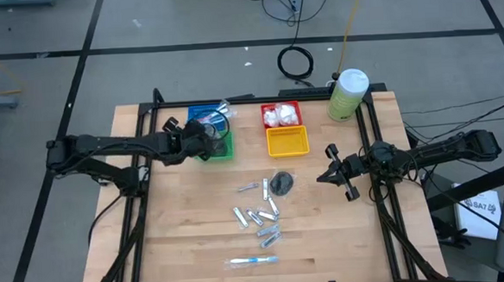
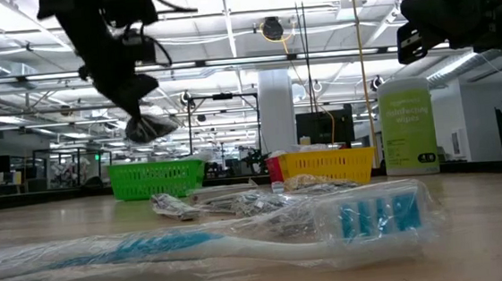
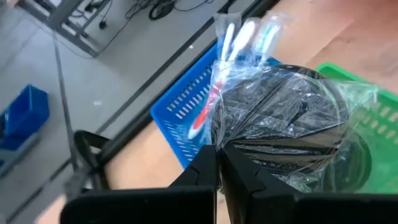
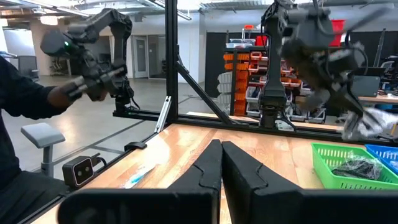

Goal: Pick & Place Travel size toiletries
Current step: Put the black hair brush into the green bin

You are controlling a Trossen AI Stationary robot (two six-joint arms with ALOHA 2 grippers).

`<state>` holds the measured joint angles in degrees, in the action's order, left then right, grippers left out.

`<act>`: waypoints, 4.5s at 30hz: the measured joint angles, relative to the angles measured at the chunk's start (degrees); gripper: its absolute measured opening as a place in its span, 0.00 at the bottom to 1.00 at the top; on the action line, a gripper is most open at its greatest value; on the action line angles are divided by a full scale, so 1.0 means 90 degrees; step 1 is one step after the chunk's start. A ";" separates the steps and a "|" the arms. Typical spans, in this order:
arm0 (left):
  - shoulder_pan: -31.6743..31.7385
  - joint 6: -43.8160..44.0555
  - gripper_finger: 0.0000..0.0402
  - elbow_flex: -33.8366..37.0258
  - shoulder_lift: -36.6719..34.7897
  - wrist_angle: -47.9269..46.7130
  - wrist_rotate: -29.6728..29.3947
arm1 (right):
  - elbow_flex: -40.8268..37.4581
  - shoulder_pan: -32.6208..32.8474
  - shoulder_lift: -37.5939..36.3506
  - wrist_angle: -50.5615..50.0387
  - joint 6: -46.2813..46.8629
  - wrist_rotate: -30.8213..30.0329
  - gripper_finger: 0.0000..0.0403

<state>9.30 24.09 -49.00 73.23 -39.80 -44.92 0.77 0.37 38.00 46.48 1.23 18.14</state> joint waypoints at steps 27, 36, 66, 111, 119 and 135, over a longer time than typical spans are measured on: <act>0.0243 0.0644 0.05 0.1342 -0.0007 0.1522 0.1484 | -0.0002 -0.0001 0.0000 0.0000 0.0000 0.0001 0.00; 0.0246 0.0630 0.06 0.1342 -0.0007 0.1607 0.1665 | -0.0001 0.0001 0.0000 -0.0001 0.0001 0.0000 0.00; 0.0246 -0.0258 0.58 0.0759 -0.0032 0.1770 0.2010 | -0.0002 0.0002 0.0000 -0.0002 0.0000 0.0002 0.00; -0.1034 -0.2714 0.58 0.2280 -0.5816 0.2636 0.5150 | 0.0001 0.0001 0.0000 -0.0002 0.0001 0.0002 0.00; -0.1034 -0.2532 0.58 0.3105 -0.7041 0.2515 0.5150 | -0.0001 -0.0001 -0.0002 0.0279 -0.0041 -0.0264 0.00; -0.1034 -0.1233 0.58 0.3214 -0.7351 0.2287 0.5155 | 0.0000 0.0009 0.0000 0.0478 0.0465 -0.0318 0.00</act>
<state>-0.01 13.00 -20.08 7.07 -19.22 1.47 0.77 0.45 38.00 50.78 5.42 15.28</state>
